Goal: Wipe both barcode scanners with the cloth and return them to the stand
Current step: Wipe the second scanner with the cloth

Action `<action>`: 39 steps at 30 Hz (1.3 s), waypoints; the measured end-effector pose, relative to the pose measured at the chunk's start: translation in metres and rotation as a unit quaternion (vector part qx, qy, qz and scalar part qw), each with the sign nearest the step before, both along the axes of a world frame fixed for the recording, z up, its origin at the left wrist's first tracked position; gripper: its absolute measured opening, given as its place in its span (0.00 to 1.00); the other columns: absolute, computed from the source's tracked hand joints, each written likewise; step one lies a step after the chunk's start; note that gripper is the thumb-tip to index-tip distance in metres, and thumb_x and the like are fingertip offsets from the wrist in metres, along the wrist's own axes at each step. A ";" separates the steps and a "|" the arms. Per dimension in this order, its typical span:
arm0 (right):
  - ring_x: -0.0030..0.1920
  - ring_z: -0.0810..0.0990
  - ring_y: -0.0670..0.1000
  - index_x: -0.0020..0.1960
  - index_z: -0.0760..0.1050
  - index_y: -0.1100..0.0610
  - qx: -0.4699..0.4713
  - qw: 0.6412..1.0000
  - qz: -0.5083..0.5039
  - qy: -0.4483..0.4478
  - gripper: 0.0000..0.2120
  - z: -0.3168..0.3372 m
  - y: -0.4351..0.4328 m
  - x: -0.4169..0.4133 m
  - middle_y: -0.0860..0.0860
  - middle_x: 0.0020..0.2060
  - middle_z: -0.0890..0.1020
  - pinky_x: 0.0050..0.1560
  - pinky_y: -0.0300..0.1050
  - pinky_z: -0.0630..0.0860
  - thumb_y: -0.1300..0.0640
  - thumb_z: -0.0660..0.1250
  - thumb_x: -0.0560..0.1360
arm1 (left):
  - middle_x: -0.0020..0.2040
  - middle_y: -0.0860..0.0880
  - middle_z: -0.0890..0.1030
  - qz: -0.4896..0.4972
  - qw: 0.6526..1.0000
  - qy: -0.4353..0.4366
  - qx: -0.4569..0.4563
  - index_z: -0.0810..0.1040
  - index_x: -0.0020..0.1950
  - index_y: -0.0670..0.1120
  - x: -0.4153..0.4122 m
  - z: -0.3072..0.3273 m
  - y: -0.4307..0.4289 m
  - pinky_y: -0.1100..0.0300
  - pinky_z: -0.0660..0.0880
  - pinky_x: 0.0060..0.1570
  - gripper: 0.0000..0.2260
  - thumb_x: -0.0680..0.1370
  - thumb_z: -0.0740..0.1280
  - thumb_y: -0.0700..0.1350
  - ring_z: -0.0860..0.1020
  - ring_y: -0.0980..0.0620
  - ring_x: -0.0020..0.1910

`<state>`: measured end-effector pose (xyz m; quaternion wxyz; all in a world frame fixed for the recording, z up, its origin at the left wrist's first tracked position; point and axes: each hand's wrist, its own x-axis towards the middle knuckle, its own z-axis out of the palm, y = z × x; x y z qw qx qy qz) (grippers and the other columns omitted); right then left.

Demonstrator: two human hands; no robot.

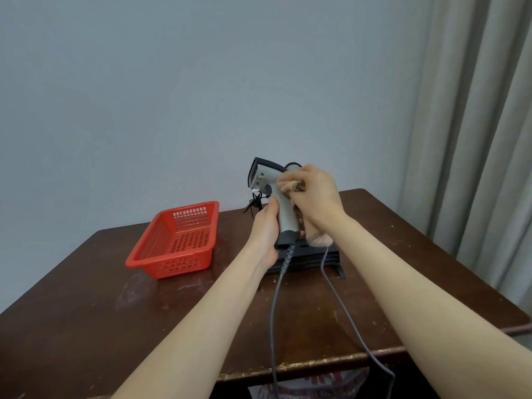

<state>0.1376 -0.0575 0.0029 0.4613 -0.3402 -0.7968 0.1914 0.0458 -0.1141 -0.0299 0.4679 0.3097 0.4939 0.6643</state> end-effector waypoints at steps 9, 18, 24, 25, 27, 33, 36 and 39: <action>0.48 0.79 0.51 0.46 0.84 0.52 -0.018 0.998 0.067 0.010 0.07 -0.009 -0.008 0.008 0.51 0.45 0.81 0.51 0.49 0.75 0.60 0.70 0.71 | 0.43 0.45 0.84 0.014 0.999 0.022 -0.019 0.79 0.56 0.45 -0.013 -0.007 0.000 0.52 0.78 0.44 0.19 0.81 0.56 0.57 0.82 0.47 0.41; 0.47 0.82 0.44 0.43 0.84 0.51 -0.042 0.993 0.096 0.058 0.07 -0.004 -0.016 0.005 0.47 0.42 0.85 0.53 0.45 0.78 0.62 0.71 0.69 | 0.39 0.44 0.82 0.007 0.999 -0.030 -0.016 0.80 0.44 0.44 -0.008 0.001 0.004 0.51 0.77 0.47 0.15 0.82 0.58 0.49 0.81 0.48 0.39; 0.35 0.80 0.45 0.35 0.82 0.58 -0.141 0.974 0.170 0.038 0.05 -0.010 -0.033 0.008 0.52 0.31 0.83 0.43 0.40 0.79 0.65 0.70 0.66 | 0.34 0.44 0.79 0.006 0.996 -0.084 -0.012 0.78 0.39 0.40 -0.014 0.002 0.002 0.55 0.73 0.42 0.19 0.80 0.60 0.53 0.78 0.48 0.34; 0.37 0.81 0.48 0.35 0.82 0.58 -0.141 0.977 0.155 0.042 0.05 -0.010 -0.031 0.006 0.53 0.32 0.83 0.45 0.44 0.80 0.65 0.69 0.66 | 0.35 0.44 0.78 0.005 0.997 -0.070 -0.014 0.78 0.39 0.41 -0.015 0.000 0.002 0.55 0.73 0.41 0.15 0.79 0.63 0.50 0.78 0.48 0.35; 0.42 0.81 0.54 0.38 0.81 0.56 -0.098 0.992 0.080 0.024 0.05 -0.010 -0.017 0.003 0.55 0.35 0.83 0.46 0.52 0.79 0.62 0.66 0.67 | 0.39 0.43 0.79 0.002 0.999 -0.052 -0.016 0.79 0.42 0.41 -0.017 -0.003 0.001 0.53 0.76 0.43 0.06 0.77 0.67 0.43 0.79 0.47 0.37; 0.46 0.79 0.53 0.44 0.80 0.52 -0.072 0.994 -0.075 0.020 0.07 -0.002 0.016 0.016 0.51 0.42 0.83 0.46 0.49 0.77 0.60 0.64 0.72 | 0.42 0.46 0.83 -0.044 0.989 -0.143 -0.002 0.78 0.54 0.40 -0.024 -0.007 -0.007 0.55 0.79 0.38 0.14 0.79 0.62 0.50 0.80 0.51 0.37; 0.47 0.79 0.48 0.48 0.81 0.53 -0.061 0.993 -0.025 0.097 0.06 0.003 0.009 0.008 0.49 0.45 0.82 0.45 0.37 0.73 0.58 0.69 0.72 | 0.39 0.45 0.84 -0.042 0.989 -0.144 -0.011 0.78 0.52 0.41 -0.018 -0.003 -0.007 0.53 0.79 0.39 0.14 0.80 0.61 0.50 0.82 0.50 0.35; 0.48 0.76 0.45 0.53 0.82 0.53 -0.081 0.994 0.052 0.053 0.10 0.001 -0.004 0.003 0.48 0.47 0.80 0.44 0.30 0.70 0.59 0.70 0.72 | 0.40 0.44 0.84 -0.042 0.986 -0.159 -0.022 0.78 0.53 0.42 -0.012 0.000 -0.005 0.55 0.79 0.33 0.15 0.80 0.61 0.52 0.83 0.47 0.35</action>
